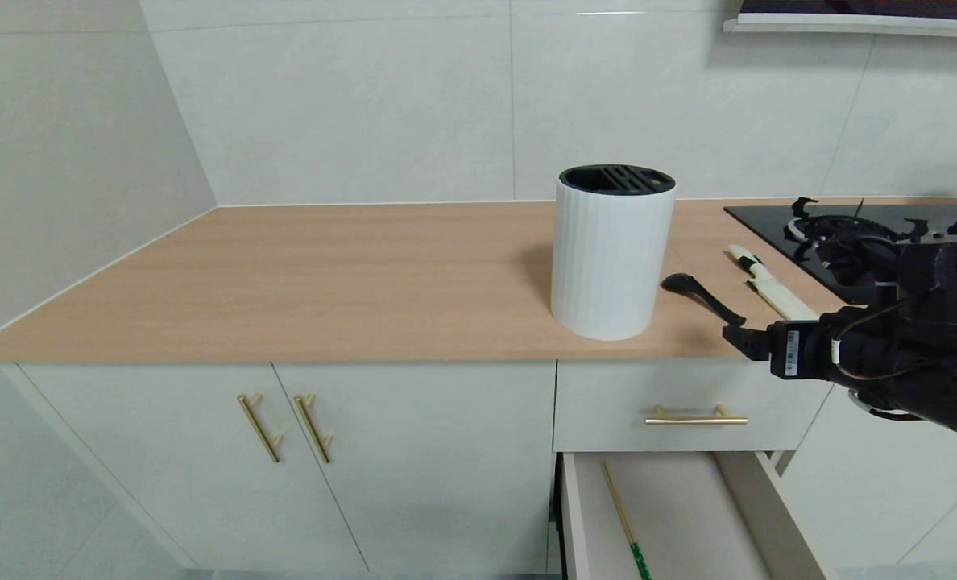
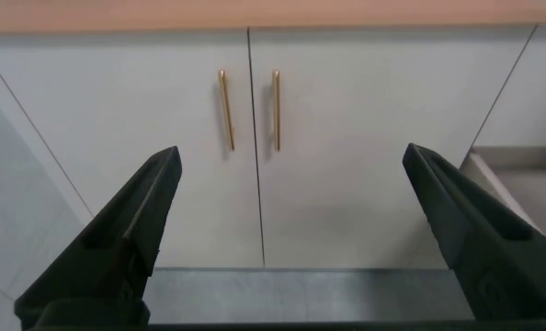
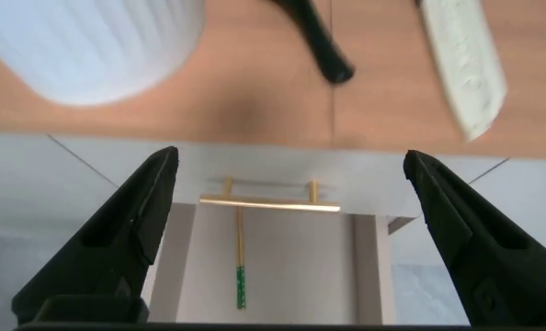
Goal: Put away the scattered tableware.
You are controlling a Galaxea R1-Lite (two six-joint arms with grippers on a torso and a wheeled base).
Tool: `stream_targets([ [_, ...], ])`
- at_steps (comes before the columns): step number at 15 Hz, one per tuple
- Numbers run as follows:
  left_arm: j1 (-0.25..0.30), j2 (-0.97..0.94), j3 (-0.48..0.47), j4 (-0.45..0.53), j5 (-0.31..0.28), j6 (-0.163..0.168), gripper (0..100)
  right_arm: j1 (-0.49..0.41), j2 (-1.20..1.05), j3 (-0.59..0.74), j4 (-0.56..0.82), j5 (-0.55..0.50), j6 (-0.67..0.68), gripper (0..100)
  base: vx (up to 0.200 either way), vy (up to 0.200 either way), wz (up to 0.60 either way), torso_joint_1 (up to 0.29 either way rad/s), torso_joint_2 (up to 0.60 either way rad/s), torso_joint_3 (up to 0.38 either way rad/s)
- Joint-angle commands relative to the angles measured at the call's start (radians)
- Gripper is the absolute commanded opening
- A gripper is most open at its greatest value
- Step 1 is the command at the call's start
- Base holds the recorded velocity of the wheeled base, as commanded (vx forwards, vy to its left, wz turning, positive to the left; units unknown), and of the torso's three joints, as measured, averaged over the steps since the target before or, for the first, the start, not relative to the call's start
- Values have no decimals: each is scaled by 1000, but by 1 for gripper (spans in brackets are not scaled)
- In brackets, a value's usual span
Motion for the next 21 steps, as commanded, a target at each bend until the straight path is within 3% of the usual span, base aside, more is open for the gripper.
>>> stream_targets([
  [1, 0, 1, 0, 0, 0, 0, 100, -6, 24, 1, -5, 0, 0, 100, 0, 0, 0, 222, -496, -286],
  [7, 0, 1, 0, 0, 0, 0, 100, -7, 78, -15, -22, 2, -68, 100, 0, 0, 0, 118, -265, -152],
  [10, 0, 1, 0, 0, 0, 0, 100, -33, 136, -108, -31, 17, -65, 100, 0, 0, 0, 0, 0, 0],
  [13, 0, 1, 0, 0, 0, 0, 100, -86, 202, -275, 126, 189, -52, 100, 0, 0, 0, 0, 0, 0],
  [15, 0, 1, 0, 0, 0, 0, 100, -113, 252, -292, 144, 250, -14, 100, 0, 0, 0, 0, 0, 0],
  [17, 0, 1, 0, 0, 0, 0, 100, -153, 295, -295, 109, 284, -14, 100, 0, 0, 0, 0, 0, 0],
  [21, 0, 1, 0, 0, 0, 0, 100, -161, 429, -282, -103, 292, -14, 100, 0, 0, 0, 0, 0, 0],
])
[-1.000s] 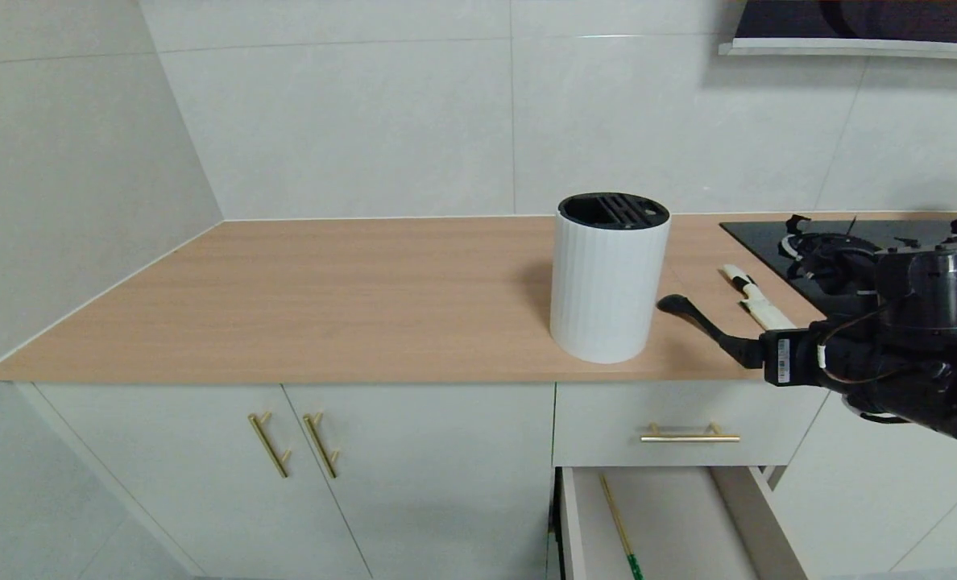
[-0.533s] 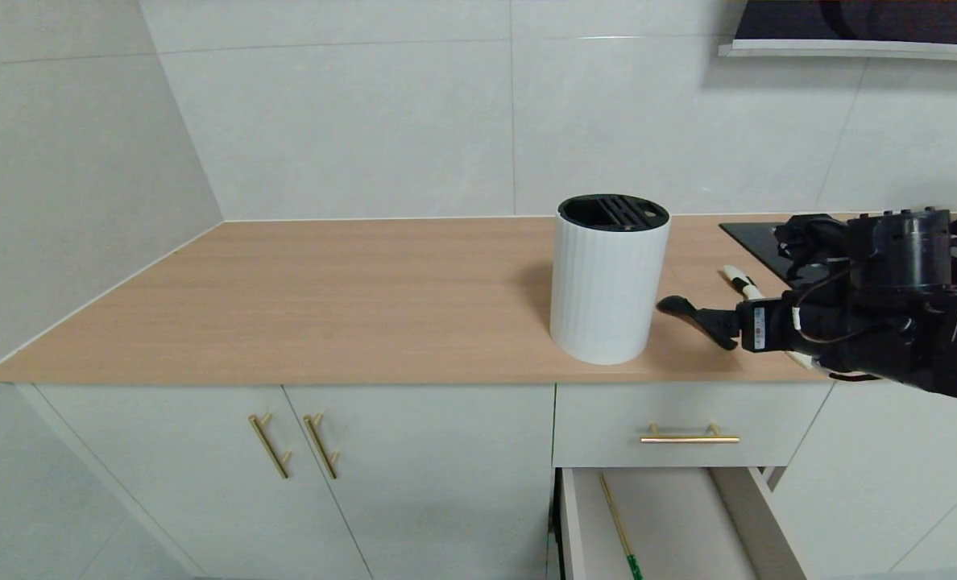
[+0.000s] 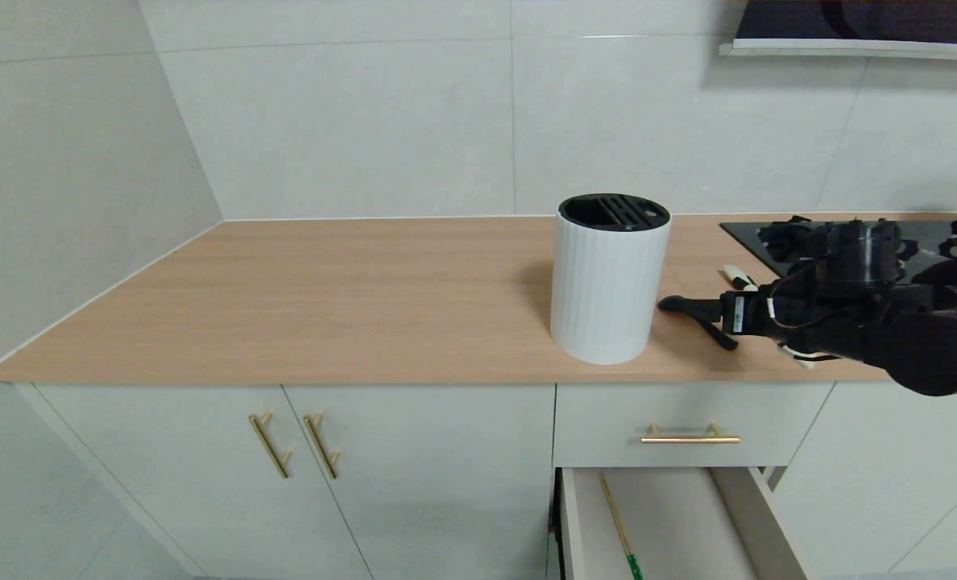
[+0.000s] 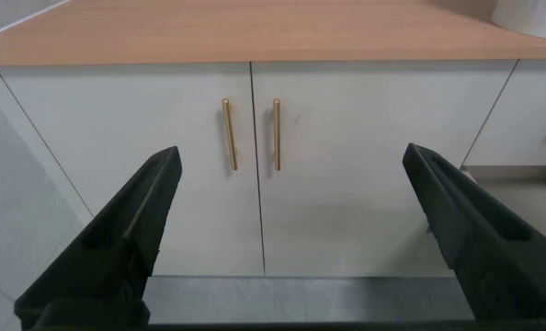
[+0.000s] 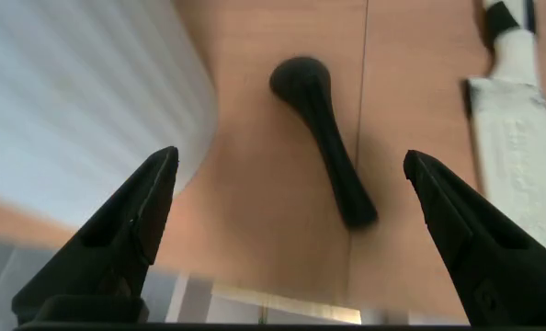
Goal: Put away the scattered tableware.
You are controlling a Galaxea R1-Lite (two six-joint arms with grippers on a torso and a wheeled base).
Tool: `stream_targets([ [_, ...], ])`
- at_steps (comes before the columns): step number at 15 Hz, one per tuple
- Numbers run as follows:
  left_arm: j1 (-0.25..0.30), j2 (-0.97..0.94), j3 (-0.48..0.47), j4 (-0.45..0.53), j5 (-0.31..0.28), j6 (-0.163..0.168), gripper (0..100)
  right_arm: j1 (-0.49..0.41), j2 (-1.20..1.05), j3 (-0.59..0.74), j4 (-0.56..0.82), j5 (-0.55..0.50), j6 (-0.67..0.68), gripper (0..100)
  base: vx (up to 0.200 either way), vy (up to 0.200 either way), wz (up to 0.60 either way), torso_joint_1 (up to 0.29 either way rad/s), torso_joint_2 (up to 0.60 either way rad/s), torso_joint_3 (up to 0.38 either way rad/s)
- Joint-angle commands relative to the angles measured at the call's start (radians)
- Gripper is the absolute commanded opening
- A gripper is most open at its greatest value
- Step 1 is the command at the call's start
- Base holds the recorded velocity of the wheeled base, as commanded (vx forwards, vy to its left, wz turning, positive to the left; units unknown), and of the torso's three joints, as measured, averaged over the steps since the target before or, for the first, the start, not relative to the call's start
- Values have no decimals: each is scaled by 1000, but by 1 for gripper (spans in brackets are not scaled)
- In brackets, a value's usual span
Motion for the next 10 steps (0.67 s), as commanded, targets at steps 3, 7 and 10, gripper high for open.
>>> stream_targets([
  [3, 0, 1, 0, 0, 0, 0, 100, -7, 126, 4, -67, -3, -3, 100, 0, 0, 0, 0, 0, 0],
  [7, 0, 1, 0, 0, 0, 0, 100, -25, 161, -7, -110, -14, -4, 100, 0, 0, 0, 0, 0, 0],
  [10, 0, 1, 0, 0, 0, 0, 100, -25, 177, -9, -139, -41, -6, 100, 0, 0, 0, 0, 0, 0],
])
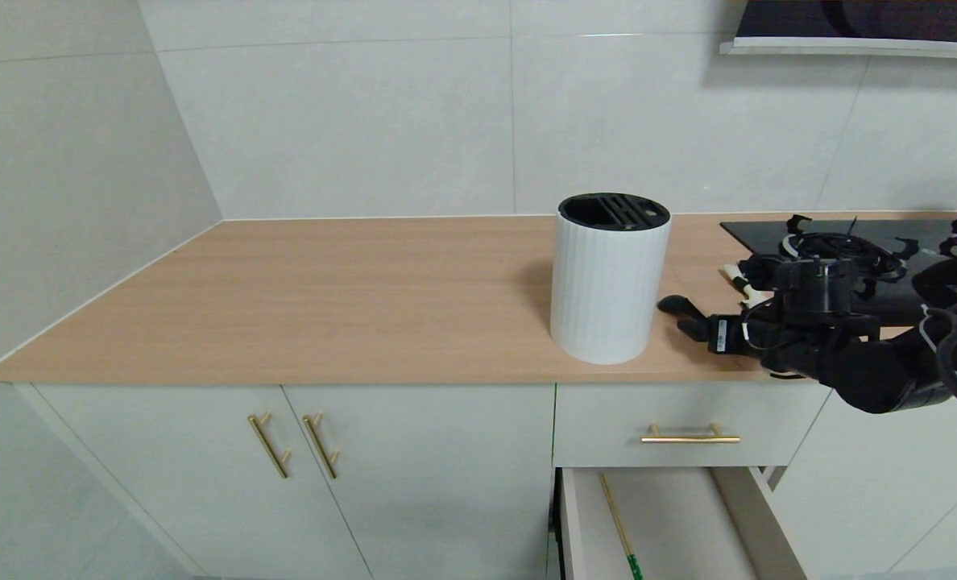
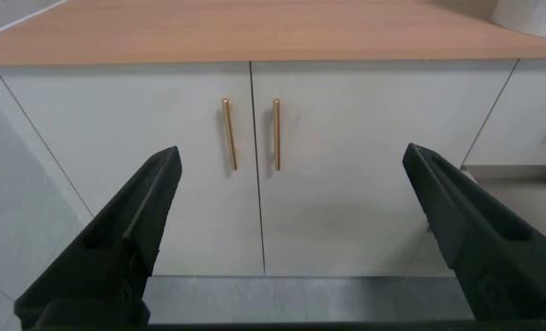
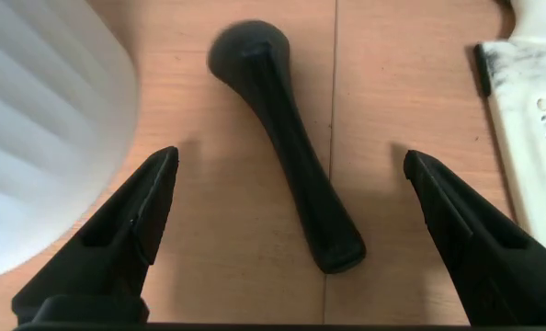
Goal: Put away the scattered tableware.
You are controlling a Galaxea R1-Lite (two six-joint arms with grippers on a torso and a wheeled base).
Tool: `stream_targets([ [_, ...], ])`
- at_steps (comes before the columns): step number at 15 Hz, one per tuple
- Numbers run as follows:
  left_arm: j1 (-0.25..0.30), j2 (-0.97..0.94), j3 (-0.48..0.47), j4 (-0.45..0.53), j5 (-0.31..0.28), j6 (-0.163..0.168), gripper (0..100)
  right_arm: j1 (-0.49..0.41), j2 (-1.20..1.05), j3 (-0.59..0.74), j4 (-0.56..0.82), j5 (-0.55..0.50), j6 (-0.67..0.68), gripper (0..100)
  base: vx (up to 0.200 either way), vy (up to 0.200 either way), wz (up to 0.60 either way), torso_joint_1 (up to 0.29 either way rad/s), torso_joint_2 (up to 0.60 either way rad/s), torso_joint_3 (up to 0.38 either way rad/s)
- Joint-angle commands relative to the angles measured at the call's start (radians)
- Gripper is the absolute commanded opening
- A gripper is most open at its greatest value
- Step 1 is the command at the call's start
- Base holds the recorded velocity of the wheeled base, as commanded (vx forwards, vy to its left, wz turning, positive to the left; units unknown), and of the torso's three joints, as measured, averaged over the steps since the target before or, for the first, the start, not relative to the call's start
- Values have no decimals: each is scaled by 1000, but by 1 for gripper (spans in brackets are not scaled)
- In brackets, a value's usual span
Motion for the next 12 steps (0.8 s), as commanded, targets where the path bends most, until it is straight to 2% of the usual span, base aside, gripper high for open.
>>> stream_targets([
  [1, 0, 1, 0, 0, 0, 0, 100, 0, 13, -1, -2, -2, 0, 100, 0, 0, 0, 0, 0, 0],
  [9, 0, 1, 0, 0, 0, 0, 100, 0, 28, -10, -2, -27, 0, 100, 0, 0, 0, 0, 0, 0],
  [10, 0, 1, 0, 0, 0, 0, 100, 0, 28, -12, -4, -28, 0, 0, 0, 0, 0, 0, 0, 0],
  [12, 0, 1, 0, 0, 0, 0, 100, 2, 25, -12, -4, -27, 0, 0, 0, 0, 0, 0, 0, 0],
])
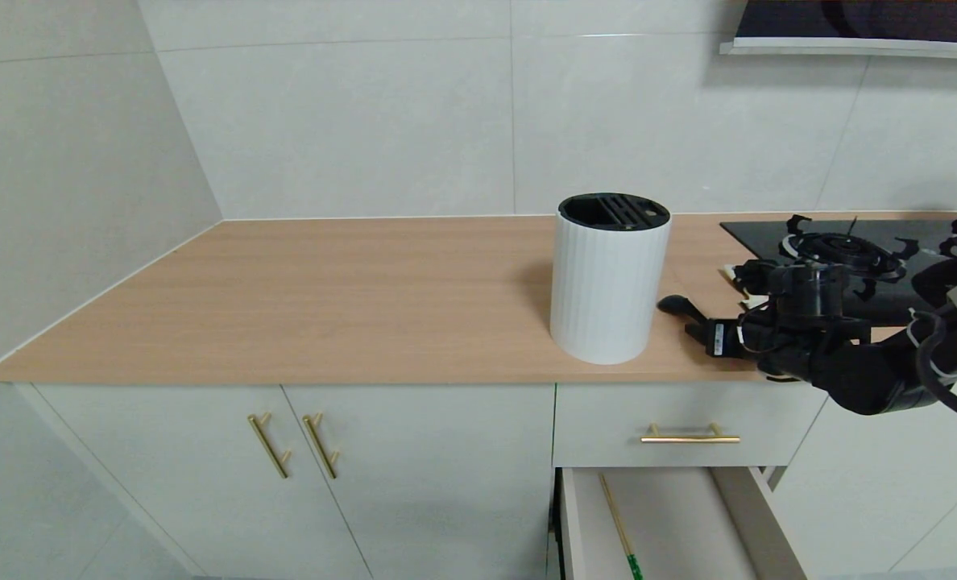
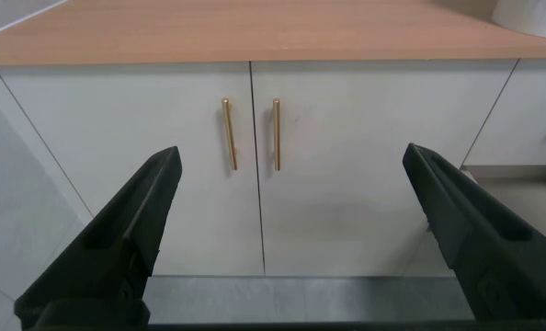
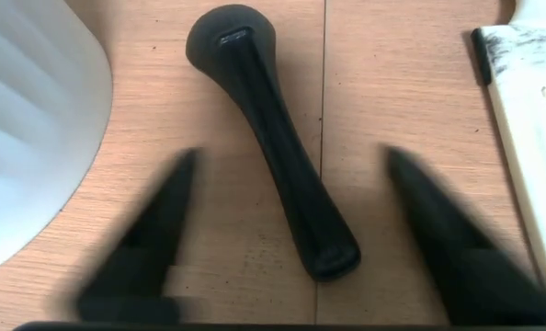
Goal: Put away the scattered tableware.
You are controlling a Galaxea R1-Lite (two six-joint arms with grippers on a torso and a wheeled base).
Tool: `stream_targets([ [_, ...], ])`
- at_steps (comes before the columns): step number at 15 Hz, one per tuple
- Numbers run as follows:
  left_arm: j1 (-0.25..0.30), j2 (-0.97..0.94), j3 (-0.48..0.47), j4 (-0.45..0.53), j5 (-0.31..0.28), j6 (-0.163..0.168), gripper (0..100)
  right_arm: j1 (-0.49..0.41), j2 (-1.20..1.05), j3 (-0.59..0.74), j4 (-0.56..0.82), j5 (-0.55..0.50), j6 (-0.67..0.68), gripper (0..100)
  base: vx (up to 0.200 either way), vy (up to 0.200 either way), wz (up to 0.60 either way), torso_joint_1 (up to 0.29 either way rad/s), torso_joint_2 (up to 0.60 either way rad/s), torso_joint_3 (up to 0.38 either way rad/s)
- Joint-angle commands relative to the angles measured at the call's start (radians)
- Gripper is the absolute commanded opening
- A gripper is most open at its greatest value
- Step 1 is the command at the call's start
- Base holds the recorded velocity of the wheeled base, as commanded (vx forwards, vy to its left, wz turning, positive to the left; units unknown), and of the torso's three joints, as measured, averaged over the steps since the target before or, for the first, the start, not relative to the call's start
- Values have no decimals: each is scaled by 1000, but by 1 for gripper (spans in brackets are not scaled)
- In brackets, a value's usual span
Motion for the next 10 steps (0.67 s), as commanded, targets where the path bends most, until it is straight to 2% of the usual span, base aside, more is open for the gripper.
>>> stream_targets([
  [1, 0, 1, 0, 0, 0, 0, 100, 1, -3, 1, -1, 1, 0, 0, 0, 0, 0, 0, 0, 0],
  [10, 0, 1, 0, 0, 0, 0, 100, 5, -29, 10, 2, -4, 1, 0, 0, 0, 0, 0, 0, 0],
])
